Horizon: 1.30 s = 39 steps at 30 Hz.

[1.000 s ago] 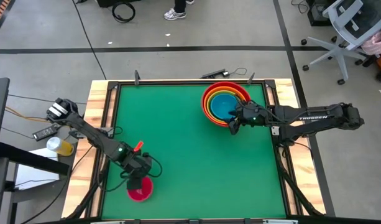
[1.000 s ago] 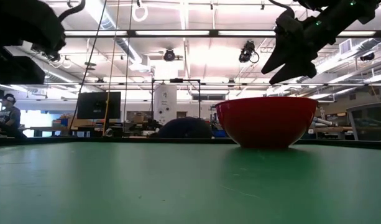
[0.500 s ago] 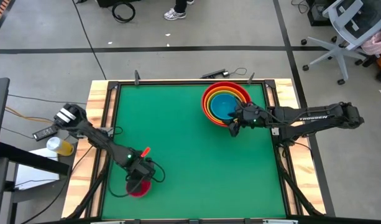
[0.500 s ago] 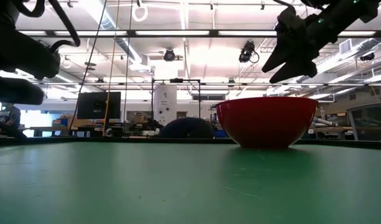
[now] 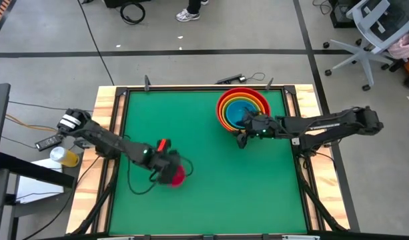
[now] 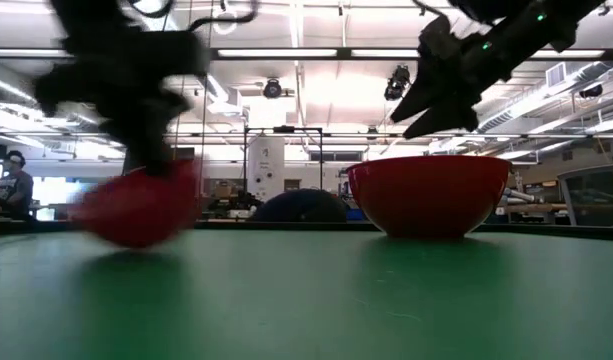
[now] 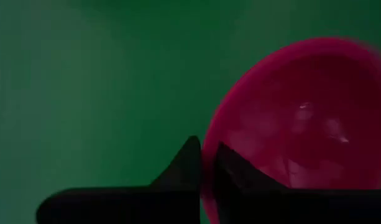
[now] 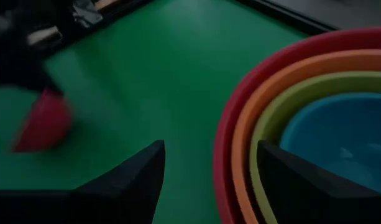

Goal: Nest bowls inside each other
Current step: Stack the pink bowl on top of the blue bowl

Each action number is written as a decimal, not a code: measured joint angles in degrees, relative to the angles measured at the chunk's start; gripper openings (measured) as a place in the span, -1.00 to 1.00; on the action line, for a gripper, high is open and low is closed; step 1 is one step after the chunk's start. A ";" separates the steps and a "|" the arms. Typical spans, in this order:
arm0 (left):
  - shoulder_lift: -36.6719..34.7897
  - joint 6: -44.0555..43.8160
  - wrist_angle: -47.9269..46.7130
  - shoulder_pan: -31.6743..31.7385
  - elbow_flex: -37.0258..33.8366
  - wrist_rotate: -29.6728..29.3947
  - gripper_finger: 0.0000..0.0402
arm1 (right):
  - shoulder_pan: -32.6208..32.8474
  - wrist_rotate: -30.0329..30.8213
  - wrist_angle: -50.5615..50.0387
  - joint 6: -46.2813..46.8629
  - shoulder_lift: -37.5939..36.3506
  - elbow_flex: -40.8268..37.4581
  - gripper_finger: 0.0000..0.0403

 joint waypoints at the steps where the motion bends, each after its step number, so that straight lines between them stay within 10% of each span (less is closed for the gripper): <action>1: 0.14 0.87 0.32 0.92 1.06 -4.52 -0.91 | 0.00 -0.19 1.35 -0.78 1.35 0.00 0.27; 7: 0.04 10.30 8.70 5.36 6.30 -22.92 -0.91 | 0.12 -0.37 10.58 -5.30 7.99 0.00 0.27; 18: 0.24 19.14 29.58 16.11 6.67 -22.78 -0.91 | 7.44 22.12 35.44 -29.27 10.16 0.00 0.27; 32: 0.97 19.41 40.67 22.68 6.67 -15.29 -0.91 | 6.23 18.49 40.28 -32.35 14.08 0.02 0.27; 39: 3.12 20.50 43.99 22.99 6.67 -10.58 -0.91 | 5.13 28.90 39.27 -30.70 17.41 0.02 0.18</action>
